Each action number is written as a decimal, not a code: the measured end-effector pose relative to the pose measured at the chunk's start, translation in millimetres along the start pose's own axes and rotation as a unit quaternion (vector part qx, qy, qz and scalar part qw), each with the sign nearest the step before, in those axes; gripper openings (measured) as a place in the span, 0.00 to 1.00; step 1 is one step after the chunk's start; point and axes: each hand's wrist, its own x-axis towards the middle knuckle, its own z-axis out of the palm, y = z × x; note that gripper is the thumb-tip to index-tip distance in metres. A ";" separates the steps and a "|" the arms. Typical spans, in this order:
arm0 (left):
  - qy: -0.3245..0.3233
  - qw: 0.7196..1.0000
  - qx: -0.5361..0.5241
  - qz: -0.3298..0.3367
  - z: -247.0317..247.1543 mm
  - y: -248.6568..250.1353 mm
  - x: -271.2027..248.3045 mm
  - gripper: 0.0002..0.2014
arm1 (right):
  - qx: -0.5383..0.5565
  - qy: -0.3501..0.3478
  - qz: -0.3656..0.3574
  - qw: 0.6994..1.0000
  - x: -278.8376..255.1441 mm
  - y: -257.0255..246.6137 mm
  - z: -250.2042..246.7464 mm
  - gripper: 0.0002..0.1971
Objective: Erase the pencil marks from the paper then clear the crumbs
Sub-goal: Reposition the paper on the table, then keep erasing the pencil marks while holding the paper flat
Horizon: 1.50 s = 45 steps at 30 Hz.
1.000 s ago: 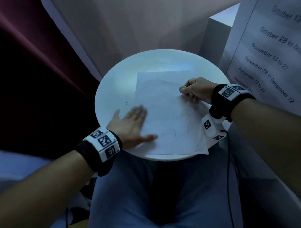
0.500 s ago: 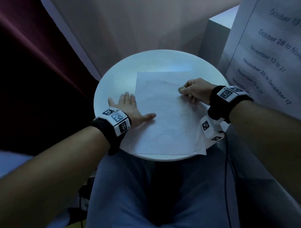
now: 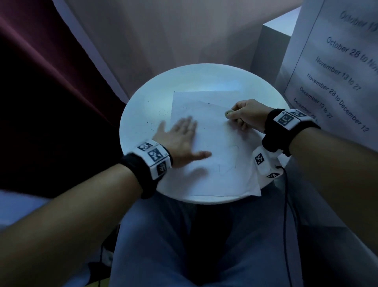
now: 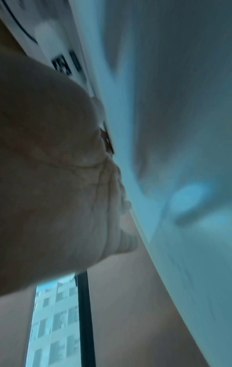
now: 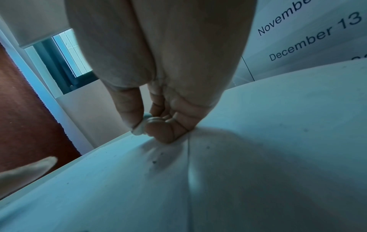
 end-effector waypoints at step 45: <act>-0.011 0.996 -0.037 0.077 13.7 -55.4 20.8 0.68 | -0.416 -0.055 -0.230 0.878 -36.7 -56.4 88.5 0.09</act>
